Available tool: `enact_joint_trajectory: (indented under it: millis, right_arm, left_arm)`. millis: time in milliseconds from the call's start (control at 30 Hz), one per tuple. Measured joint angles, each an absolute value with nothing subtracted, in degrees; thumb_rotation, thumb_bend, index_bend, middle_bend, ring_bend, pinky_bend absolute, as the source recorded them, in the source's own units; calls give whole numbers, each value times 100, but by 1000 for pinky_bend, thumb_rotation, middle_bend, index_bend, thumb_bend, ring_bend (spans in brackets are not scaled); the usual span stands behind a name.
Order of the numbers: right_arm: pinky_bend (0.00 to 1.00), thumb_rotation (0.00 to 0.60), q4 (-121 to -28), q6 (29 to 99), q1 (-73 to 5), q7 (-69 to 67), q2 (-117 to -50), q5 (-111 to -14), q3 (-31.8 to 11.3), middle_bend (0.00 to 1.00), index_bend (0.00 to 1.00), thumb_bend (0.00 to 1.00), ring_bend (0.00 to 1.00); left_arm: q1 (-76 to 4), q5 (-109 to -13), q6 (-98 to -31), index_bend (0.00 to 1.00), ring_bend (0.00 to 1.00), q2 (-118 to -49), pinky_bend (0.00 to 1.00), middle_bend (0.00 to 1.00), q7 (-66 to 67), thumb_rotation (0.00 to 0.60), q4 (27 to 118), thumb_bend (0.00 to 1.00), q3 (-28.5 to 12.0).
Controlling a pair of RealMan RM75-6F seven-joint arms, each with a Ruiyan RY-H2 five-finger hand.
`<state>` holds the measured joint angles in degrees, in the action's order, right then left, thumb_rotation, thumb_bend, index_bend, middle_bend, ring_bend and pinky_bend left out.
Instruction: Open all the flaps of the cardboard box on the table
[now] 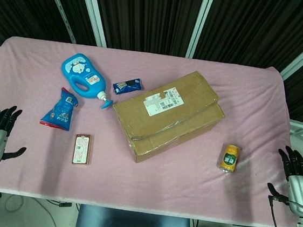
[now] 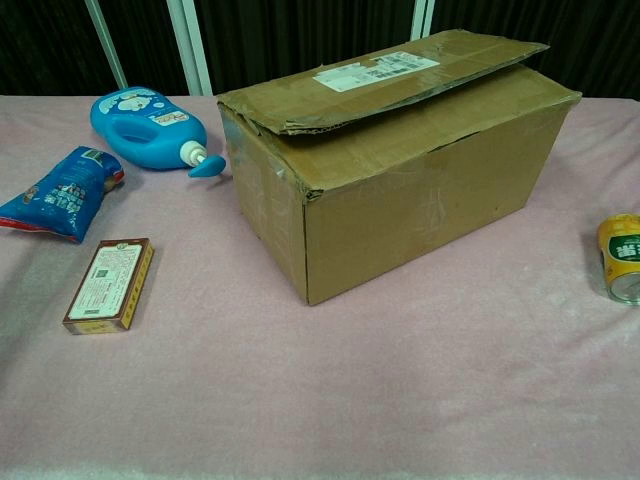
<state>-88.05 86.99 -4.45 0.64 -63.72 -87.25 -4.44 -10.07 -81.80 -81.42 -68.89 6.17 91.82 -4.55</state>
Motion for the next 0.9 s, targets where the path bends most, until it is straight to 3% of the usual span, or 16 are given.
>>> enact_joint_trajectory:
  millis: [433, 667, 900]
  right_arm:
    - [208, 600, -8816, 8714, -445, 62, -6384, -8730, -451, 0, 0, 294, 0]
    - [208, 600, -8777, 8616, -452, 16, -6411, -8582, -474, 0, 0, 294, 0]
    - [208, 600, -8788, 8553, -458, -50, -6422, -8442, -528, 0, 0, 294, 0]
  left_arm:
    - [-1024, -8318, -8177, 0, 0, -6872, 0, 0, 632, 600, 9151, 146, -434]
    - [-1197, -8941, -8235, 0, 0, -6779, 0, 0, 882, 600, 9174, 292, -367]
    - [-1821, -9312, -7666, 0, 0, -6486, 0, 0, 1468, 600, 9784, 468, -488]
